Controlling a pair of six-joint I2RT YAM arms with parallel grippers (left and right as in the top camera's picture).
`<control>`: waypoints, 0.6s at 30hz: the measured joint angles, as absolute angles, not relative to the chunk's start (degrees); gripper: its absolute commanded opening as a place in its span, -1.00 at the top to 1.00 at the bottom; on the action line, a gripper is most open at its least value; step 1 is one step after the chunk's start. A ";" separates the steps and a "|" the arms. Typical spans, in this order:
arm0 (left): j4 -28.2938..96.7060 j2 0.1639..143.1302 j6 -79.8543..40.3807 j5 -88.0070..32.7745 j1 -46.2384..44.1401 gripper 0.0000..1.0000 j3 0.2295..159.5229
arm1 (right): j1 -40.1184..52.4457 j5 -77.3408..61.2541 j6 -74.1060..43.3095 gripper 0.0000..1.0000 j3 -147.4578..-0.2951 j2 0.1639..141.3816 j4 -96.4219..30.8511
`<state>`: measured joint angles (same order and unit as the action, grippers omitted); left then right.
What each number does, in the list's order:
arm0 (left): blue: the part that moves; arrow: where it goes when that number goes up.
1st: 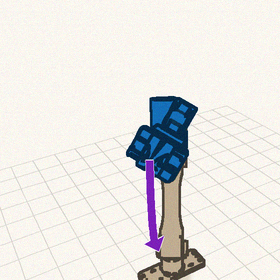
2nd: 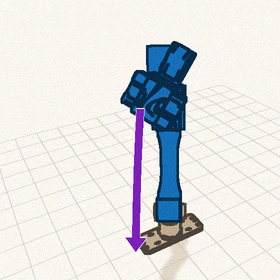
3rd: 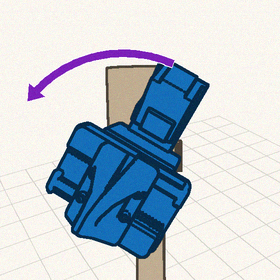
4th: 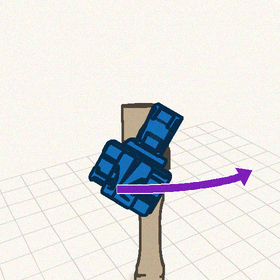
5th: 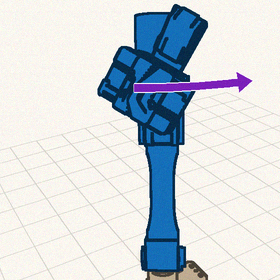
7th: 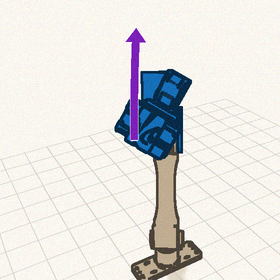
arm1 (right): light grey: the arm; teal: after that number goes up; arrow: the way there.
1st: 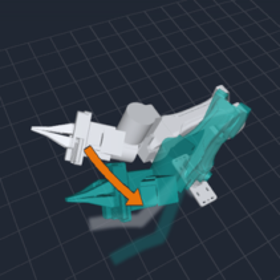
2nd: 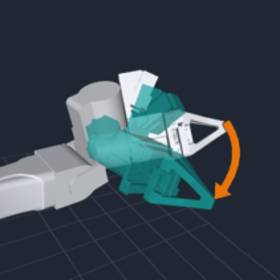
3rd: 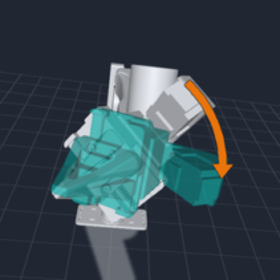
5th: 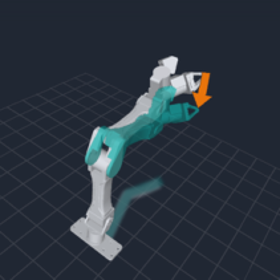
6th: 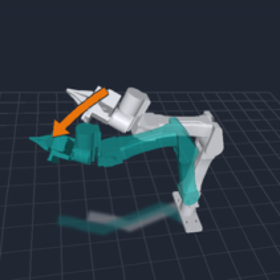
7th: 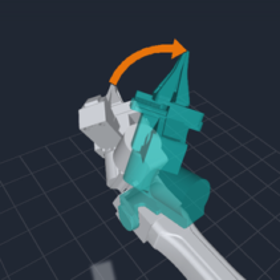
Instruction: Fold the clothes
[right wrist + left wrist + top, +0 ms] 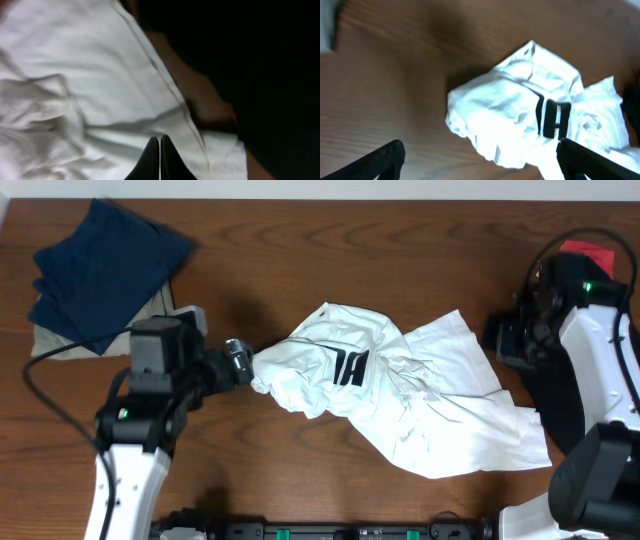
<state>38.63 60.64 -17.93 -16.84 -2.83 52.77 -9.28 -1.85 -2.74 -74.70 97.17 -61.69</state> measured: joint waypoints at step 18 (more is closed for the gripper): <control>37.01 78.89 -18.20 -19.79 -5.23 -0.96 52.77 | -25.19 -2.31 -4.69 0.84 -52.27 97.41 -26.87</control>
